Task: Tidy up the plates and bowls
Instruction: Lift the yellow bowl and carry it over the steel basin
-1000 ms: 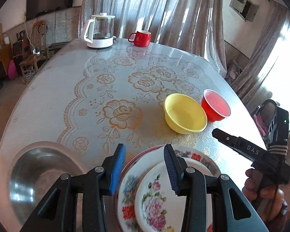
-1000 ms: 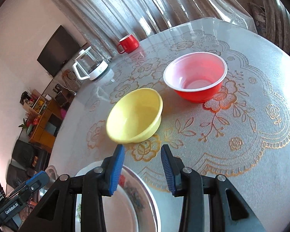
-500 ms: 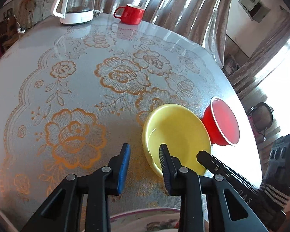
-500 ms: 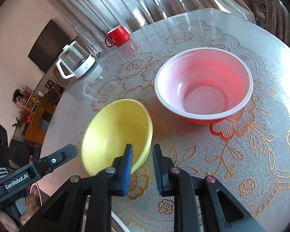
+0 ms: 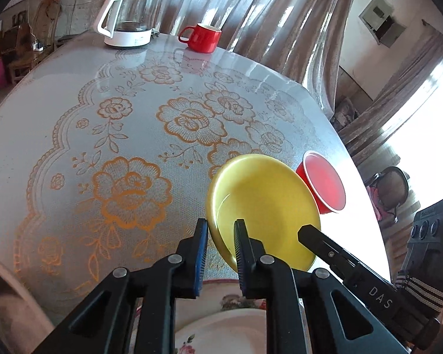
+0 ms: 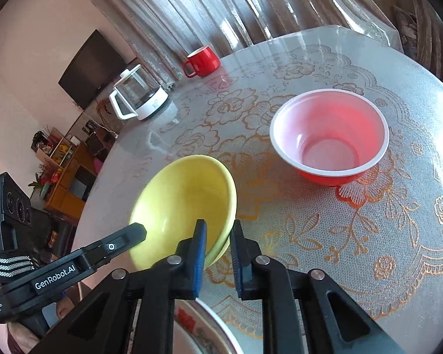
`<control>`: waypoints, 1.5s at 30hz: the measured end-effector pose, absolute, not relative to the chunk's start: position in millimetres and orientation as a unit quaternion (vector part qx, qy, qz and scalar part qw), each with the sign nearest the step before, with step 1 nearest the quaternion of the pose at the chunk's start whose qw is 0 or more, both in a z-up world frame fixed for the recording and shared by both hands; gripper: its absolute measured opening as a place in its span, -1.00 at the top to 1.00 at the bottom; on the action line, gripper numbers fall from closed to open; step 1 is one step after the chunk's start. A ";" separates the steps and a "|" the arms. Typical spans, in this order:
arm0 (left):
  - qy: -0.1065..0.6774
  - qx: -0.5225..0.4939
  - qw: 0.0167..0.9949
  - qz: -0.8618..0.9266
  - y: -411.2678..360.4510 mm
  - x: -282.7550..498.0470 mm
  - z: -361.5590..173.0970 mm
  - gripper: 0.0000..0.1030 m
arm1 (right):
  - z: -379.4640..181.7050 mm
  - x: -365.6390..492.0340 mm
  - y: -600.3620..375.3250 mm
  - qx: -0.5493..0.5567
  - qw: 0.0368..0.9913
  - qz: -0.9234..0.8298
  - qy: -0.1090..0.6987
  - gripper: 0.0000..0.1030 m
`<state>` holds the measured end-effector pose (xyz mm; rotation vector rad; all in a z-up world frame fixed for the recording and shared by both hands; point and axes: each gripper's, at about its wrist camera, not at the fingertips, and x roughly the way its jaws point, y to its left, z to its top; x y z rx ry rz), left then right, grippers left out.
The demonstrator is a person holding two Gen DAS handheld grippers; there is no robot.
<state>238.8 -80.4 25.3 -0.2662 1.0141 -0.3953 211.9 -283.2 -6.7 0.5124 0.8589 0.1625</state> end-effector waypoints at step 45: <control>0.438 -0.212 0.873 -0.037 132.1 77.0 10.7 0.63 | 4.6 135.0 -58.2 0.133 0.838 0.275 0.452 0.67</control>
